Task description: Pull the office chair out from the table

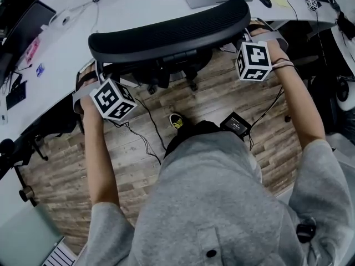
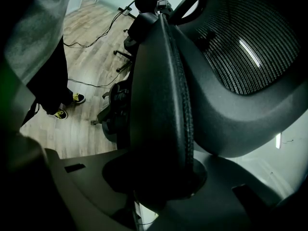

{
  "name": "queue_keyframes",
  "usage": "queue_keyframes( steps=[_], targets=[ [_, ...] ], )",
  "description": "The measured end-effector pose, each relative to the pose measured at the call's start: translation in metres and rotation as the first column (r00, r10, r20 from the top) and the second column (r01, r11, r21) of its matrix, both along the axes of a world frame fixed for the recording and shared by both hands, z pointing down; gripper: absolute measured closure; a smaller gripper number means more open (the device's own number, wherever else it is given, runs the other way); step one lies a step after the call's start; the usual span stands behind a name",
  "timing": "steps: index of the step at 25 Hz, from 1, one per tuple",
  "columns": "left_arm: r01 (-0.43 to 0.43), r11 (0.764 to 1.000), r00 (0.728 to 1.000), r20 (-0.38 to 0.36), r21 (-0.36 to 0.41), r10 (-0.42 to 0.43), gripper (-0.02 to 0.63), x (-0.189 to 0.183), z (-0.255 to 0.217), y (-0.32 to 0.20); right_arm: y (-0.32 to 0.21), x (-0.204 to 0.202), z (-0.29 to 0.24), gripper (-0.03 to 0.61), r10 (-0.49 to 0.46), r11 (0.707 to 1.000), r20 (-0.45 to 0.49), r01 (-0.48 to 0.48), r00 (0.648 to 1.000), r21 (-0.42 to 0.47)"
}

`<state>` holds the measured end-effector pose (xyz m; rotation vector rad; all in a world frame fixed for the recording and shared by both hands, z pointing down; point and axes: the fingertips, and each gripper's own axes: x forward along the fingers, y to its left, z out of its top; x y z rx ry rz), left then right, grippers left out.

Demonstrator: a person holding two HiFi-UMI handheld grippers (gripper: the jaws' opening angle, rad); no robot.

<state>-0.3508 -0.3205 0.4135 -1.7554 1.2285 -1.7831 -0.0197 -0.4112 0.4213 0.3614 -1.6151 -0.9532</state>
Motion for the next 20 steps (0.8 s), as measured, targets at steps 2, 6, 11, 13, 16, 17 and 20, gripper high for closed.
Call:
queue_keyframes(
  steps=[2, 6, 11, 13, 16, 17, 20],
  targets=[
    [-0.002, 1.000, 1.000, -0.001, 0.000, 0.002, 0.408, 0.004, -0.001, 0.007, 0.007, 0.004, -0.001, 0.463, 0.000, 1.000, -0.001, 0.000, 1.000, -0.002],
    [-0.006, 1.000, 1.000, -0.003, 0.001, 0.006, 0.408, 0.011, -0.002, 0.021, 0.023, 0.011, -0.003, 0.463, 0.001, 1.000, 0.000, -0.001, 1.000, 0.003],
    [-0.010, 1.000, 1.000, -0.007, -0.007, 0.010, 0.410, 0.024, 0.000, 0.046, 0.047, 0.023, -0.002, 0.465, -0.002, 1.000, 0.005, 0.002, 1.000, 0.005],
    [-0.007, 1.000, 1.000, -0.001, -0.014, 0.007, 0.413, 0.030, -0.001, 0.056, 0.057, 0.029, -0.003, 0.466, -0.006, 1.000, 0.005, 0.006, 1.000, 0.001],
    [-0.005, 1.000, 1.000, 0.002, -0.011, 0.005, 0.413, 0.039, -0.001, 0.071, 0.071, 0.039, -0.003, 0.465, -0.009, 1.000, 0.008, 0.009, 1.000, 0.006],
    [-0.004, 1.000, 1.000, 0.004, -0.011, 0.004, 0.413, 0.042, -0.002, 0.076, 0.076, 0.042, -0.004, 0.465, -0.009, 1.000, 0.010, 0.009, 1.000, 0.008],
    [-0.003, 1.000, 1.000, 0.001, -0.018, 0.003, 0.414, 0.054, -0.003, 0.093, 0.090, 0.050, -0.004, 0.465, -0.017, 1.000, 0.010, 0.017, 1.000, 0.011]
  ],
)
